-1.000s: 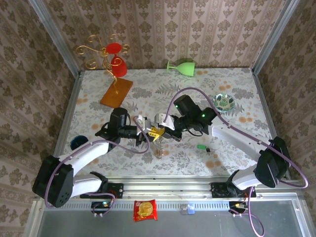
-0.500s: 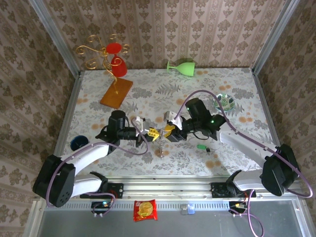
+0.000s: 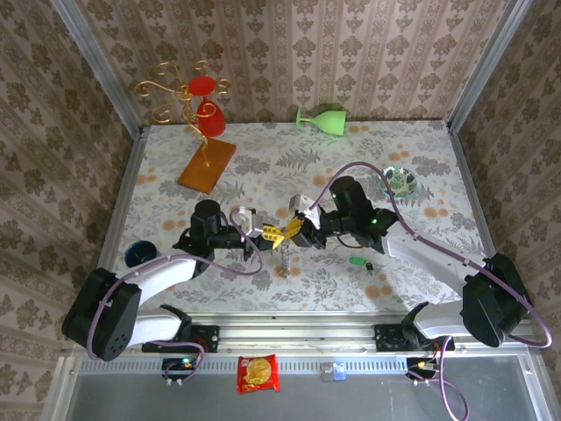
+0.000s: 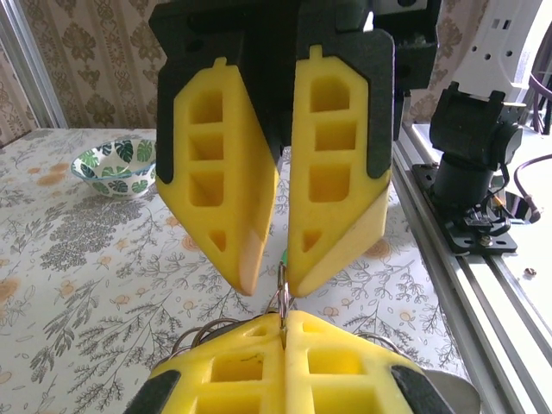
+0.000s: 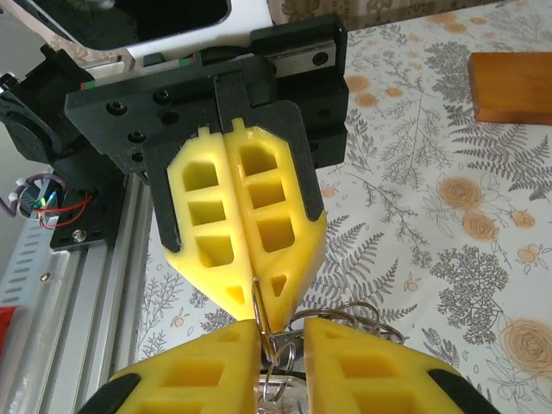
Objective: Put the keys on the keyring
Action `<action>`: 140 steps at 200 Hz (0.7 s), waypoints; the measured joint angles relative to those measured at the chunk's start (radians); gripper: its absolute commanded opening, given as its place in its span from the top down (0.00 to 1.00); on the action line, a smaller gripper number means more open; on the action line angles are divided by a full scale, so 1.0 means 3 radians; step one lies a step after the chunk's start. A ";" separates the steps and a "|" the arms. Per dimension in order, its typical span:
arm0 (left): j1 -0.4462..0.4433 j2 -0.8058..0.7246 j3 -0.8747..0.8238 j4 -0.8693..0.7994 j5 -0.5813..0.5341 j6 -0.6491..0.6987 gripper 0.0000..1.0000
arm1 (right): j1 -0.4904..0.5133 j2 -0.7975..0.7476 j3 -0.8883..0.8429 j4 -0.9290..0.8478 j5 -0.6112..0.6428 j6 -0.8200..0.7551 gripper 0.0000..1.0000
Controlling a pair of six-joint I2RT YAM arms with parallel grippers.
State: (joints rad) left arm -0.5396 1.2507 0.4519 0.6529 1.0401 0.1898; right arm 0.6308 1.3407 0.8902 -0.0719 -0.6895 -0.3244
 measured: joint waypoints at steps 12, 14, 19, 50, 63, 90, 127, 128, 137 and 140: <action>0.0010 0.0013 0.0000 0.0050 0.0004 -0.0033 1.00 | 0.0008 0.0028 0.0000 0.0015 -0.0001 -0.0003 0.83; 0.0014 0.0015 0.0000 0.0055 0.0004 -0.0041 1.00 | 0.0008 0.0031 0.0000 0.0018 -0.0001 -0.0001 0.85; 0.0017 0.0023 -0.0006 0.0076 0.0004 -0.0053 1.00 | 0.0008 0.0037 0.0000 0.0031 -0.0001 -0.0010 0.88; 0.0036 0.0042 -0.0041 0.0158 0.0009 -0.0127 0.83 | 0.0008 0.0052 0.0004 0.0017 -0.0010 -0.0045 1.00; 0.0036 0.0041 -0.0041 0.0164 -0.0017 -0.0148 0.75 | 0.0017 0.0055 0.0039 -0.0069 -0.0005 -0.0074 1.00; 0.0037 -0.0036 0.0005 -0.0123 -0.0053 -0.0008 0.75 | 0.0086 0.0083 0.0253 -0.0477 0.0070 -0.0309 1.00; 0.0037 -0.0181 0.0345 -0.1040 -0.0081 0.0479 0.82 | 0.0184 0.0238 0.0712 -0.1086 0.0305 -0.0721 1.00; 0.0037 -0.0184 0.0360 -0.1078 -0.0086 0.0498 0.82 | 0.0187 0.0245 0.0729 -0.1104 0.0312 -0.0735 1.00; 0.0037 -0.0186 0.0432 -0.1284 -0.0103 0.0613 0.83 | 0.0206 0.0285 0.0814 -0.1219 0.0367 -0.0805 1.00; 0.0036 -0.0186 0.0451 -0.1339 -0.0106 0.0642 0.84 | 0.0215 0.0303 0.0846 -0.1265 0.0388 -0.0839 1.00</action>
State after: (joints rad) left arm -0.5289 1.1950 0.5873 0.2512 1.0084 0.3824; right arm 0.6952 1.4315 1.1439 -0.4515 -0.5732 -0.5762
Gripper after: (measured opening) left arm 0.181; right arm 0.063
